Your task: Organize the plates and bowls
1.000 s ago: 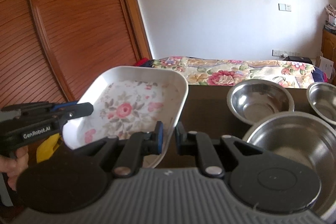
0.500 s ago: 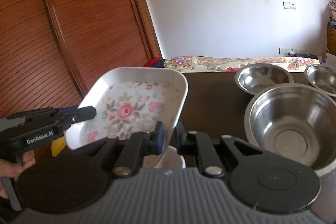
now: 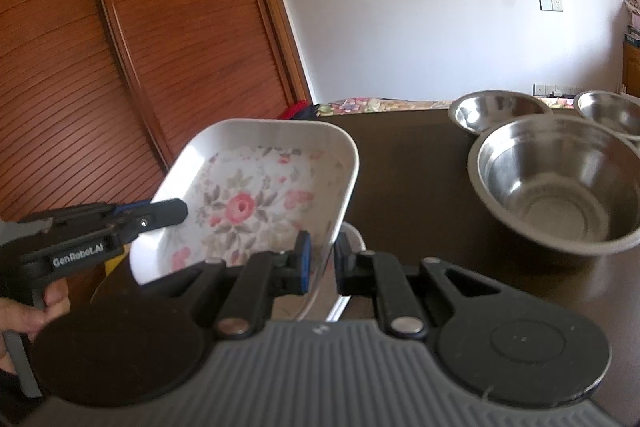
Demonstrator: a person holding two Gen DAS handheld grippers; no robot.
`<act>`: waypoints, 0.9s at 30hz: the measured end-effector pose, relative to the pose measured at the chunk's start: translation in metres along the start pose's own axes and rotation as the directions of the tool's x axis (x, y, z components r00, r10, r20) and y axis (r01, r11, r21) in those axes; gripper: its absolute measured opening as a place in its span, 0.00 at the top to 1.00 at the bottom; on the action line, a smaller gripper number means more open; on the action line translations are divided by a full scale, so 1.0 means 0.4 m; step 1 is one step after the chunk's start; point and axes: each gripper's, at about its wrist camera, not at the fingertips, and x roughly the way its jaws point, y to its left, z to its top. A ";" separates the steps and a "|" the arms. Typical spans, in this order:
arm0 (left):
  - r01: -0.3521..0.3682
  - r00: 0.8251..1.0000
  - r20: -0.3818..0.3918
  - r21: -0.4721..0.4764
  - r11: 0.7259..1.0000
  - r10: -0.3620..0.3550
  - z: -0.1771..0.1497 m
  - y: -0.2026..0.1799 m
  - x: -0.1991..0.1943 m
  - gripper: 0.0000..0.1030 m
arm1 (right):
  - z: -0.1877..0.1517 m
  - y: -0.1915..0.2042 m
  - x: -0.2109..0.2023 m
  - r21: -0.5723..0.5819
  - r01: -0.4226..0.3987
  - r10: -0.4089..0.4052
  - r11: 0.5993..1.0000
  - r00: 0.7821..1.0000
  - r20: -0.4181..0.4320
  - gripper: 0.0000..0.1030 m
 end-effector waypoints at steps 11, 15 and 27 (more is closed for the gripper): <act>0.003 1.000 -0.013 -0.017 1.000 -0.003 -0.027 0.013 0.003 0.73 | -0.010 0.006 -0.001 -0.003 0.001 -0.001 1.000 1.000 -0.005 0.86; 0.002 1.000 -0.021 -0.026 1.000 -0.002 -0.038 0.016 0.007 0.73 | -0.013 0.011 -0.001 -0.012 0.008 -0.008 1.000 1.000 -0.007 0.86; 0.003 0.999 -0.046 -0.046 0.999 -0.005 -0.058 0.027 0.023 0.72 | -0.013 0.023 -0.005 -0.050 0.033 -0.034 0.998 0.999 -0.010 0.86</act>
